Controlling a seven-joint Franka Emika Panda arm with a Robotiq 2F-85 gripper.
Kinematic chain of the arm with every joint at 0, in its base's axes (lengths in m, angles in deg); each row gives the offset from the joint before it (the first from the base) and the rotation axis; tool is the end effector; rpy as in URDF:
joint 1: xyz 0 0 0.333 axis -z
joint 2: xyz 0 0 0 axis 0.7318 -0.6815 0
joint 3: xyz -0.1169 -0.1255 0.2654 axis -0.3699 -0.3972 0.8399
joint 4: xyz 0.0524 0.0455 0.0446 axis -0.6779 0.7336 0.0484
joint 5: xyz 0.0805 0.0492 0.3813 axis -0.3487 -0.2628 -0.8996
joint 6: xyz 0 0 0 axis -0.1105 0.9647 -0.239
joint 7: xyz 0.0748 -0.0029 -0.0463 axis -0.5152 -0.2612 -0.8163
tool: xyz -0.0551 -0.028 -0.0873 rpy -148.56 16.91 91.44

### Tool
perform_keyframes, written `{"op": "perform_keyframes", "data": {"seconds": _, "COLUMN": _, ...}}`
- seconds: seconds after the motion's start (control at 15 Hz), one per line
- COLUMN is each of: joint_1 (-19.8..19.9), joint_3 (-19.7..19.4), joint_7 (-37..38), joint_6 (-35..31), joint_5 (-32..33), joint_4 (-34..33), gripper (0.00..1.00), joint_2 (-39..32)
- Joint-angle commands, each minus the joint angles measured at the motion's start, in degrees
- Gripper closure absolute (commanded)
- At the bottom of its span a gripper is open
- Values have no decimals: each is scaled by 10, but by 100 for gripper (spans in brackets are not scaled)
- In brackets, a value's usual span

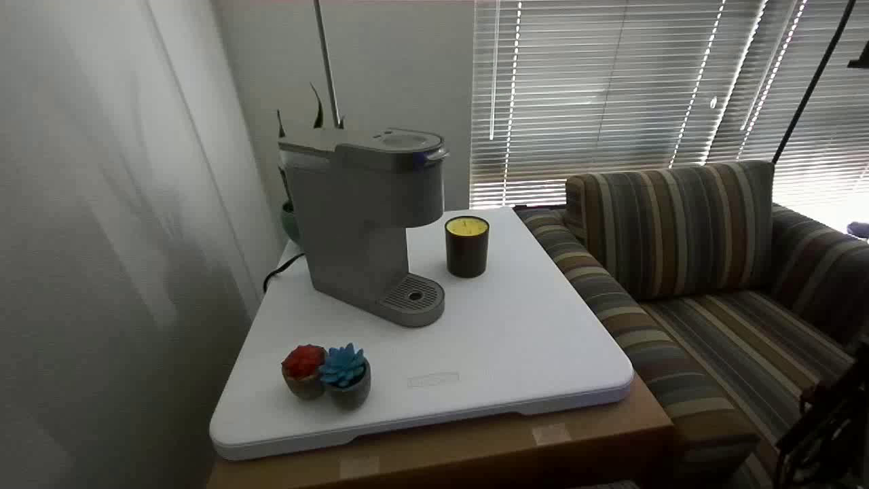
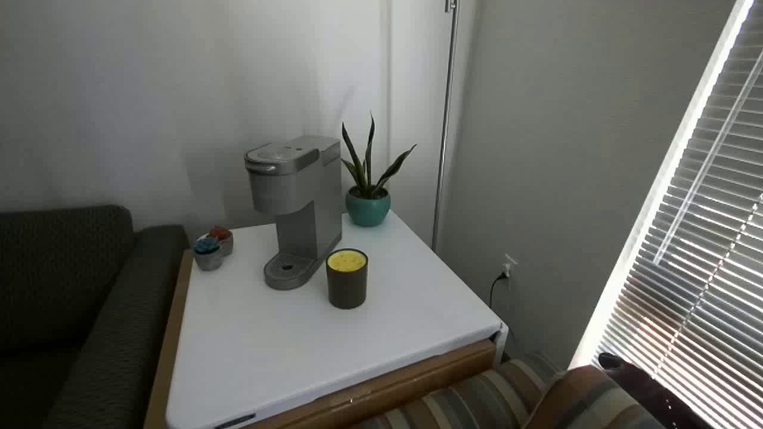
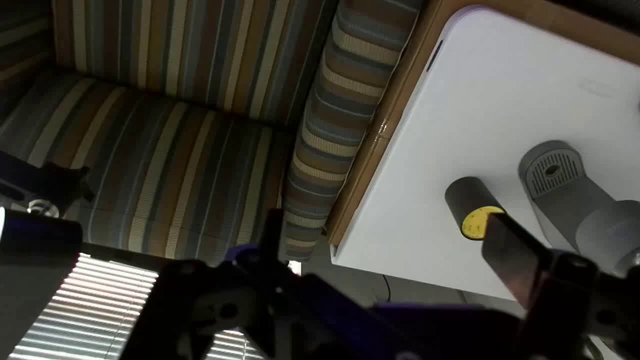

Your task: Open the coffee maker lid

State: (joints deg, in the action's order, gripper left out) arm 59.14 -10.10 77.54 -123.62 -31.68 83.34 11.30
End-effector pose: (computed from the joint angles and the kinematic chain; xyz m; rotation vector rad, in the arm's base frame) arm 0.3000 -0.1831 0.5564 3.0719 -0.4218 0.3971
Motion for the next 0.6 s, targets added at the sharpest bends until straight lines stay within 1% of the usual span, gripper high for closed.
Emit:
{"op": "perform_keyframes", "data": {"seconds": 0.0, "joint_1": 4, "joint_3": 3, "joint_7": -3, "joint_6": 2, "joint_5": -3, "joint_4": -2, "gripper": 0, "joint_2": -1}}
{"op": "perform_keyframes", "data": {"seconds": 0.07, "joint_1": 3, "joint_3": 5, "joint_7": 1, "joint_6": -10, "joint_5": -6, "joint_4": 1, "gripper": 0, "joint_2": 4}}
{"op": "perform_keyframes", "data": {"seconds": 0.2, "joint_1": -2, "joint_3": 7, "joint_7": 10, "joint_6": -37, "joint_5": -11, "joint_4": -3, "gripper": 0, "joint_2": -14}}
{"op": "perform_keyframes", "data": {"seconds": 0.53, "joint_1": -39, "joint_3": 17, "joint_7": 40, "joint_6": -157, "joint_5": -62, "joint_4": -16, "gripper": 0, "joint_2": -96}}
